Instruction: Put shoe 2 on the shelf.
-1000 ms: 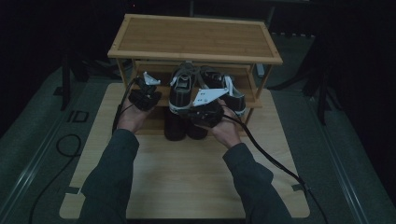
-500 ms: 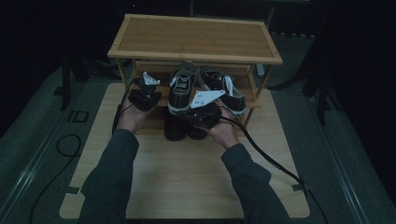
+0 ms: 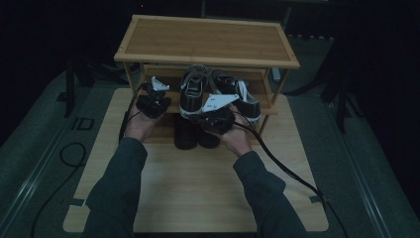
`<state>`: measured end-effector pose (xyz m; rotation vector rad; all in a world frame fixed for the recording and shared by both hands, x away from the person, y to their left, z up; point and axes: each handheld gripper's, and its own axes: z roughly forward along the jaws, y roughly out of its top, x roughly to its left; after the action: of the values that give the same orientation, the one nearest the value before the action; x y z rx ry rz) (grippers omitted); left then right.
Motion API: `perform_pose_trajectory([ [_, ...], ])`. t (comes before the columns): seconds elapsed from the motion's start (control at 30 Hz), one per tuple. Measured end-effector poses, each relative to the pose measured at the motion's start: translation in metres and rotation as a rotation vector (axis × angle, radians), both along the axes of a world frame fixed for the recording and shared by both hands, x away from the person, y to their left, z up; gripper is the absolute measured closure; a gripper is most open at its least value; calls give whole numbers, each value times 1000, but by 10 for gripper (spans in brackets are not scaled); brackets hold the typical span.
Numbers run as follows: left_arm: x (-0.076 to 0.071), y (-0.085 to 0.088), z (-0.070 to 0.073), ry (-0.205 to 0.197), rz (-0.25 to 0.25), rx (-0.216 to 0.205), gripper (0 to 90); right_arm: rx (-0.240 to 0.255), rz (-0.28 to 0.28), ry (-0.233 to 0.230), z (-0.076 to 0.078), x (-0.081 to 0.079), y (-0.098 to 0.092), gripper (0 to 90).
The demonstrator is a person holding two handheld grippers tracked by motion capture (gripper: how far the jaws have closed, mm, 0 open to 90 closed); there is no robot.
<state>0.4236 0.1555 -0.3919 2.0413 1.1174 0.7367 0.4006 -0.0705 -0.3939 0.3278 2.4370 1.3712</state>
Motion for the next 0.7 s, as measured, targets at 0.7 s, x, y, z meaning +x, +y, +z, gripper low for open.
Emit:
perform_pose_trajectory([
  [0.7,0,1,1,3,-10,18,900,-23,-116,3,-3,12,-2,900],
])
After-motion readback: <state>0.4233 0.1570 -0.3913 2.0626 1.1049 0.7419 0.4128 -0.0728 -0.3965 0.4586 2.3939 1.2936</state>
